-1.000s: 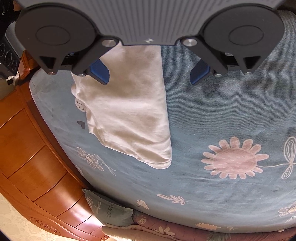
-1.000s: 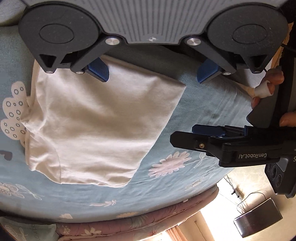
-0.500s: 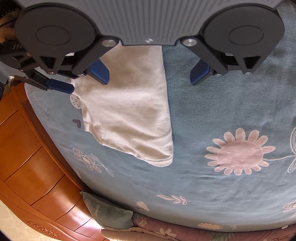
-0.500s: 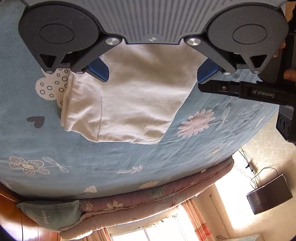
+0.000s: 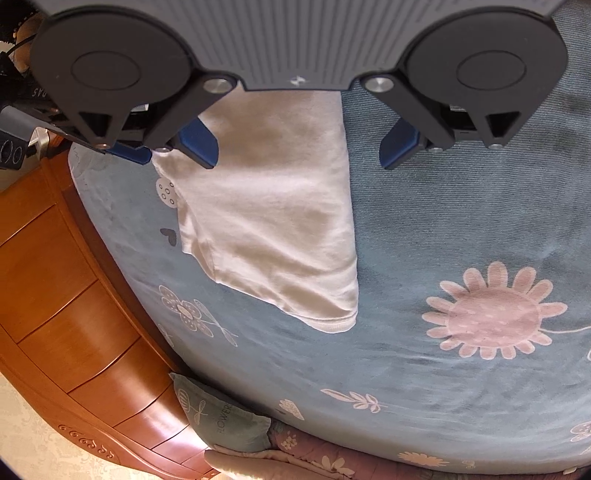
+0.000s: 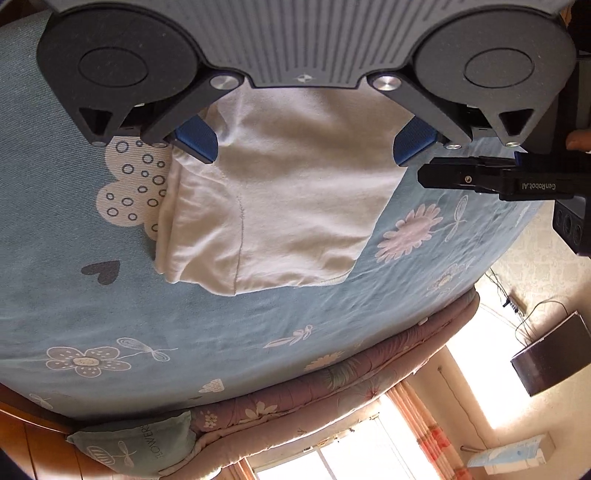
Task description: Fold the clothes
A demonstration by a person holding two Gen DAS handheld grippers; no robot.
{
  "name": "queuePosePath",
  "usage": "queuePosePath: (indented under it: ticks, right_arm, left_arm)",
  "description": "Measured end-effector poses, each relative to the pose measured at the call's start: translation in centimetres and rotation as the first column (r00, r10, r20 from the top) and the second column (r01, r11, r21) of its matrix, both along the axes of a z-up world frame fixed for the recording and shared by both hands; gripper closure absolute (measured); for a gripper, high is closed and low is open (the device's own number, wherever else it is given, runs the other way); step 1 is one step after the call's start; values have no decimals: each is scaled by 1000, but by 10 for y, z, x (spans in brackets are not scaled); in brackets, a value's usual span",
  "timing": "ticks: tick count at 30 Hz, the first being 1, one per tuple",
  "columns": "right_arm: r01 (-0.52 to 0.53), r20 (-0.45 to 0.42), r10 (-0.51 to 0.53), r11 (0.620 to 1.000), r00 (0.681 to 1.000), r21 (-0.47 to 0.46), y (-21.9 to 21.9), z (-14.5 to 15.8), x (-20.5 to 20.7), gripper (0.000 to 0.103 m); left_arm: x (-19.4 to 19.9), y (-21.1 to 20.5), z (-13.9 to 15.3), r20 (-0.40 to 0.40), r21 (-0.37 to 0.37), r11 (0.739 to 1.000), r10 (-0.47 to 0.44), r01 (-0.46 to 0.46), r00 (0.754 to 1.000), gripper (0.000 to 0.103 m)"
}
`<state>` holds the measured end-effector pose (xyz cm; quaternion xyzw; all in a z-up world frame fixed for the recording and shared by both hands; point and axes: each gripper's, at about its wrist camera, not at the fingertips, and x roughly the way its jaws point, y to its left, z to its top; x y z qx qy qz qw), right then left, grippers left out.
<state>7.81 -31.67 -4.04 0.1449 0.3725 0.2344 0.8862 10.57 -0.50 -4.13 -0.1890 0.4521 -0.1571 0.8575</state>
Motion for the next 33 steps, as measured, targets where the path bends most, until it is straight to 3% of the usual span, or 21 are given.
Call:
queuePosePath:
  ticks: [4,6,11,16,21,28,33]
  right_arm:
    - [75,-9,-75,997,997,32,-16,1,1,0]
    - [114,-45,-110,987,993,110,-27,-5,4,0]
    - [246,-203,-191,922,960,299,-55,-32,17,0]
    - [278,-297,-166,876,941,393,-68,-50,31,0]
    - [279,-329,-147,872,933,402,-70,-58,49,0]
    - [265,-332,-131,878,934,398,-63,-60,75,0]
    - [249,-325,-120,886,938,391,-56,-59,96,0]
  left_arm:
    - [-2,4,1,8,-53,999,-2,2,1000,9]
    - [-1,8,-1,8,-112,994,-1,2,1000,9]
    - [4,22,-13,-30,-261,964,34,-41,999,9]
    - [16,23,-24,-69,-308,950,31,-51,997,9]
    - [31,22,-44,-132,-332,940,42,-84,990,9]
    - [51,19,-56,-126,-401,913,26,-75,992,6]
    - [70,10,-56,-119,-406,913,-8,-41,993,5]
